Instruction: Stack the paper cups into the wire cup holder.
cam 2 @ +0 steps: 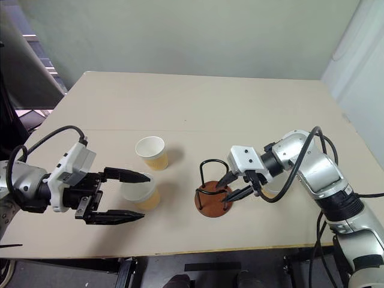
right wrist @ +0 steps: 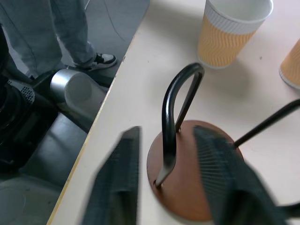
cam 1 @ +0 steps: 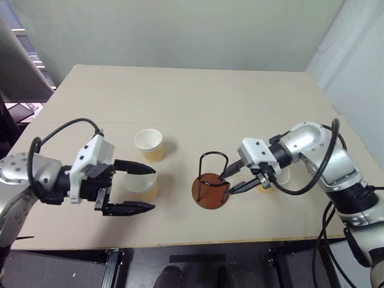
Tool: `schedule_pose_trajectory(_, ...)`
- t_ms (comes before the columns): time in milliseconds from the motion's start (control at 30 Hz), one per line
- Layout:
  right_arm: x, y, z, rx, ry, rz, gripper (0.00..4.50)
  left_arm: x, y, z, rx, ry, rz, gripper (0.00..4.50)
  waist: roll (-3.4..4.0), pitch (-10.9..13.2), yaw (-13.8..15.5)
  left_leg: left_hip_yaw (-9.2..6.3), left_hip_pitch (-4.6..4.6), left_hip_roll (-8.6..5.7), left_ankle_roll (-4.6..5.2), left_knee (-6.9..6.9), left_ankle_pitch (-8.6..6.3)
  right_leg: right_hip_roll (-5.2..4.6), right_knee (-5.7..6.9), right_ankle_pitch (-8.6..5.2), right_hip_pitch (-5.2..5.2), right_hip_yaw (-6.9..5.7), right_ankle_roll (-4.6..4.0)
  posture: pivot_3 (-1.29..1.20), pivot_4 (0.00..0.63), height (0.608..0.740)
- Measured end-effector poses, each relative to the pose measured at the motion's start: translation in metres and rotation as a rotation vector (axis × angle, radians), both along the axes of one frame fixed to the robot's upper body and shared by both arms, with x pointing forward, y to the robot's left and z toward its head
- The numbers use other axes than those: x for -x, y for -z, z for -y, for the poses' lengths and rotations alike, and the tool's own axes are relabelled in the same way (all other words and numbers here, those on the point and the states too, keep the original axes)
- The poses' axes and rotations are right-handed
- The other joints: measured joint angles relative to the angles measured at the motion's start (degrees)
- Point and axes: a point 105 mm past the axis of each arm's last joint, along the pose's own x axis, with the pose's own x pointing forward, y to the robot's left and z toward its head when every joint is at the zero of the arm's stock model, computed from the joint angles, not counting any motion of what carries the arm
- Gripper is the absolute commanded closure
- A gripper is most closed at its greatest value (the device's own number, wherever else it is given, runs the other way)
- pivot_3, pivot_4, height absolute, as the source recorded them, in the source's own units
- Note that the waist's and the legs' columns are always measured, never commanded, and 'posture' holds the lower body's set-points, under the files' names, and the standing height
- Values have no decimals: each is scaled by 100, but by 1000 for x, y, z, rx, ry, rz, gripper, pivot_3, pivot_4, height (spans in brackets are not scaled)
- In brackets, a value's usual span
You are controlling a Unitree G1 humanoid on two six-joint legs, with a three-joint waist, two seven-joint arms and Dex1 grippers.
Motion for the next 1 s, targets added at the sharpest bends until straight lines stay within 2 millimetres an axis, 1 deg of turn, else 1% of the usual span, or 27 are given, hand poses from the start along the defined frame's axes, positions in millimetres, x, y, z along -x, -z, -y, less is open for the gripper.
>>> schedule_pose_trajectory(67,-1,-13,8,-11,28,25,2720,-2,0,0,-8,0,4,0,2,1,1,1,1,-1,-1,-1,0,0,0,-1,0,1,-1,0,150,740)
schedule_pose_trajectory(133,-2,-30,21,-11,74,74,2720,-4,0,0,-9,-1,1,0,2,1,17,0,0,-1,-1,-2,0,0,-2,-2,1,0,-4,0,150,740)
schedule_pose_trajectory(200,-1,-47,41,1,150,122,2720,-4,1,0,-9,3,-2,0,2,1,45,0,-4,-1,-3,-5,-1,-1,-8,-4,1,1,-7,0,150,740)
schedule_pose_trajectory(233,1,-52,53,22,192,145,2720,-4,0,1,-9,7,-1,0,0,0,62,-1,-4,-1,-4,-8,-1,0,-12,-5,3,0,-8,0,150,740)
schedule_pose_trajectory(267,3,-52,66,54,241,156,2720,-4,0,1,-9,12,-2,0,-2,-1,72,-2,0,1,-9,-8,-4,0,-16,-6,8,0,-10,0,150,740)
schedule_pose_trajectory(300,5,-49,76,83,279,149,2720,-4,0,1,-9,16,-1,0,-3,-2,80,-1,0,4,-12,-8,-8,1,-20,-7,11,0,-11,0,150,740)
schedule_pose_trajectory(367,9,-31,95,148,355,95,2720,-4,-1,1,-9,15,6,0,-4,-1,84,2,2,4,-14,-5,-10,1,-22,-7,13,0,-11,0,150,740)
schedule_pose_trajectory(433,11,-14,105,184,402,53,2720,-6,-2,0,-6,6,15,0,-1,1,69,9,5,4,-14,-2,-11,1,-17,-5,9,5,-8,0,150,740)
schedule_pose_trajectory(500,11,-4,110,204,436,42,2720,-8,-2,0,-1,-8,24,0,0,1,29,15,14,6,-13,-2,-11,2,-3,-4,9,9,-7,0,150,740)
schedule_pose_trajectory(600,6,1,113,218,469,74,2720,-9,-5,-1,8,-27,40,0,0,1,-8,16,20,13,-3,0,-16,10,9,-4,8,9,-7,0,150,740)
schedule_pose_trajectory(700,1,7,111,216,475,87,2720,-10,-13,-4,21,-52,77,0,0,1,-15,16,21,19,18,2,-28,15,9,-4,9,9,-6,0,150,740)
schedule_pose_trajectory(767,0,12,110,219,466,76,2720,-9,-15,-6,26,-63,85,0,1,2,-14,16,18,18,13,2,-25,16,9,-4,5,9,-5,0,150,740)
schedule_pose_trajectory(1000,-6,13,109,226,448,92,2720,-3,-13,-8,28,-91,79,0,1,2,-11,17,14,21,1,0,-19,17,3,-3,3,7,-5,0,150,740)
